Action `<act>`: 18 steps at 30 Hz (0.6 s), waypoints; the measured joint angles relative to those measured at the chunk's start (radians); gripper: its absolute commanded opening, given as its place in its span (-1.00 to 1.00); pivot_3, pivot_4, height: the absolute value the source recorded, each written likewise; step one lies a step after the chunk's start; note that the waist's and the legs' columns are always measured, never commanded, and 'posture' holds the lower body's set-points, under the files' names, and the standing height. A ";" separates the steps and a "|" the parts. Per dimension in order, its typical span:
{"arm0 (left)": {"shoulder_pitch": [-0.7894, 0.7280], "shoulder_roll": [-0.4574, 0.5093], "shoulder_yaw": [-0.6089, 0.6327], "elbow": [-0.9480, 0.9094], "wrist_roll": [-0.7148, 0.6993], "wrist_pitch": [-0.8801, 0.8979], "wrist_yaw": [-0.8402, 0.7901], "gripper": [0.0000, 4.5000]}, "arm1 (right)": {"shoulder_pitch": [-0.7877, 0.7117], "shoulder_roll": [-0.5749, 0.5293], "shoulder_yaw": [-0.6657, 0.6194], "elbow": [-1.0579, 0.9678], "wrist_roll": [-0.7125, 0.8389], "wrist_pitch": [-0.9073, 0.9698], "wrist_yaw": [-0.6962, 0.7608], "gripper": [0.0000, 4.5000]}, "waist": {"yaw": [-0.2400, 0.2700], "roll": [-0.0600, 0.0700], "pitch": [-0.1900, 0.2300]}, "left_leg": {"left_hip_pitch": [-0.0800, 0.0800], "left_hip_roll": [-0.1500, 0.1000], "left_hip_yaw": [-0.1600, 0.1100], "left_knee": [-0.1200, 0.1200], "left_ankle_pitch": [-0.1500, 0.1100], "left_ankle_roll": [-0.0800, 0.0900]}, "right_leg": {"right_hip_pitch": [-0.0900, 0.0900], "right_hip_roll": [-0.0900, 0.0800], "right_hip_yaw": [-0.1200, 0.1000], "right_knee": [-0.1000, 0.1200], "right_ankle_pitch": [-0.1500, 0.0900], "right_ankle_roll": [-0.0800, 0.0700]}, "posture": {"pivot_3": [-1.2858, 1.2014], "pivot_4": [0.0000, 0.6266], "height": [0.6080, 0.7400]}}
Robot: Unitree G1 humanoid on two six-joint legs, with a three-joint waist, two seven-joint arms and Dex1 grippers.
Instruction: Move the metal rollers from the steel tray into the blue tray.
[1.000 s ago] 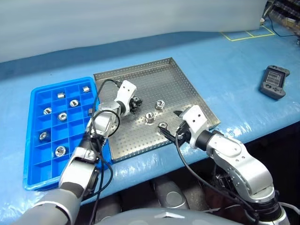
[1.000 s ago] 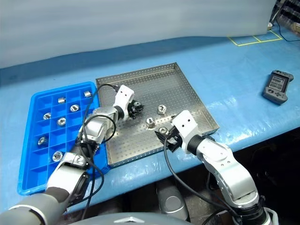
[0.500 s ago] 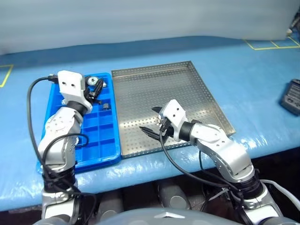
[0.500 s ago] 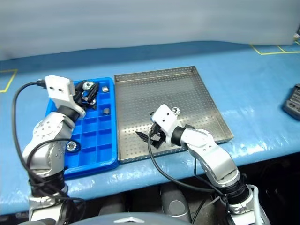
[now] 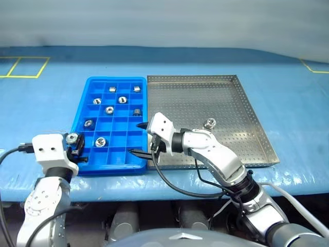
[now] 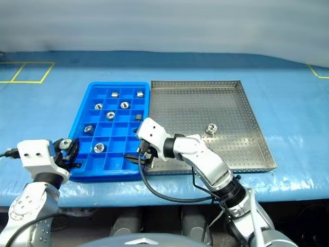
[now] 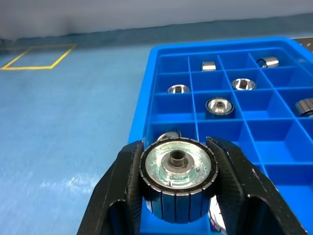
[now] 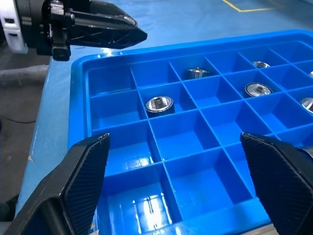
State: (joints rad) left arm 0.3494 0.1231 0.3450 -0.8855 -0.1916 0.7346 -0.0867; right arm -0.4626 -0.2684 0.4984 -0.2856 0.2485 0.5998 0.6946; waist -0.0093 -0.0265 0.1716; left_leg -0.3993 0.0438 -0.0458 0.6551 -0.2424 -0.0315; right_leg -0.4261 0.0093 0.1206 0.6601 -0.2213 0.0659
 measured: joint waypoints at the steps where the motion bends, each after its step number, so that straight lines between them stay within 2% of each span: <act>1: 0.014 -0.003 -0.005 0.000 0.007 -0.003 0.003 -0.25 | -0.001 0.003 0.003 0.004 -0.002 -0.003 0.005 1.00 | 0.002 0.000 0.000 | 0.000 0.000 0.000 0.000 0.000 0.000 | 0.000 0.000 0.000 0.000 0.000 0.000 | 0.19 -0.52 1.00; 7: 0.069 -0.034 -0.029 0.004 0.020 -0.018 0.023 -0.25 | -0.002 0.006 0.008 0.005 -0.011 -0.020 0.035 1.00 | 0.002 0.000 0.000 | 0.000 0.000 0.000 0.000 0.000 0.000 | -0.001 0.000 0.000 0.000 -0.001 -0.001 | 0.18 -0.52 1.00; 15: 0.048 -0.035 -0.042 0.021 0.012 0.007 0.020 0.92 | 0.019 -0.008 0.003 -0.003 -0.014 -0.016 0.025 1.00 | -0.003 0.000 0.000 | 0.000 0.000 0.001 -0.001 0.000 0.000 | -0.001 0.000 0.000 0.000 -0.001 -0.001 | 0.11 -0.52 1.00; 18: 0.007 -0.016 -0.041 0.024 0.011 0.020 0.017 0.98 | 0.030 -0.014 -0.009 -0.019 -0.014 -0.004 0.011 1.00 | -0.007 0.000 0.000 | 0.000 0.000 0.001 -0.001 0.000 0.000 | -0.001 0.000 0.000 0.000 -0.001 -0.001 | 0.08 -0.52 1.00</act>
State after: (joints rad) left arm 0.3568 0.1067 0.3041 -0.8614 -0.1805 0.7545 -0.0697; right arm -0.4328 -0.2823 0.4893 -0.3045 0.2344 0.5959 0.7051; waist -0.0164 -0.0263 0.1717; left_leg -0.3996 0.0443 -0.0450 0.6545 -0.2424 -0.0316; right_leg -0.4274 0.0097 0.1206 0.6600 -0.2219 0.0650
